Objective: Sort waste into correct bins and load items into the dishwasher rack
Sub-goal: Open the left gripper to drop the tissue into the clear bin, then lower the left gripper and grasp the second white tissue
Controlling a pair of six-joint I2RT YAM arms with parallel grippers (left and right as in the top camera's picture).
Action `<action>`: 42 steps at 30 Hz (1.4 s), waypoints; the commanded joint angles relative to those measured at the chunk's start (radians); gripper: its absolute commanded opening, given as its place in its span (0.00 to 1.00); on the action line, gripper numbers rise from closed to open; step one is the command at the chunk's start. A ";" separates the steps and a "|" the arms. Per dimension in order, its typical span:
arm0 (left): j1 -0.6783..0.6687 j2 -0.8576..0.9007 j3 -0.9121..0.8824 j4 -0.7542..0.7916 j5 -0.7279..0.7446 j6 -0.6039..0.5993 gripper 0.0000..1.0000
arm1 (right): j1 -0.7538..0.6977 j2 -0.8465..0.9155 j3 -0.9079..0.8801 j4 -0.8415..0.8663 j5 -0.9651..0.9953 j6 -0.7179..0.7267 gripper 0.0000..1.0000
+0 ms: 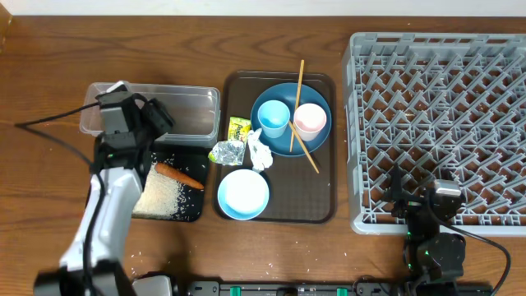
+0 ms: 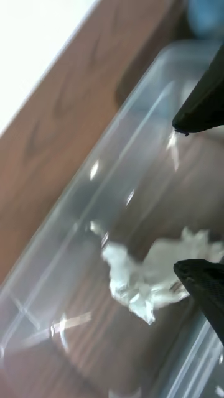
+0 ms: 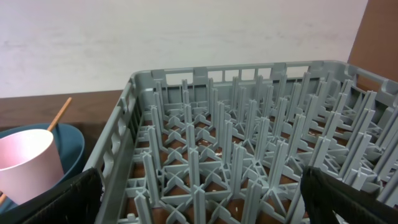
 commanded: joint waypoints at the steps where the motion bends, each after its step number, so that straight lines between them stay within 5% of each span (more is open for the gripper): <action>1: -0.008 -0.117 0.007 -0.036 0.136 0.015 0.67 | 0.013 -0.001 -0.001 -0.005 -0.001 0.005 0.99; 16: -0.327 -0.239 0.006 -0.285 0.179 0.032 0.67 | 0.013 -0.001 -0.001 -0.005 0.000 0.005 0.99; 26: -0.516 -0.092 0.005 -0.259 0.022 0.057 0.67 | 0.013 -0.001 -0.001 -0.005 -0.001 0.005 0.99; 42: -0.552 0.148 0.005 -0.103 0.023 0.074 0.58 | 0.013 -0.001 -0.001 -0.005 -0.001 0.005 0.99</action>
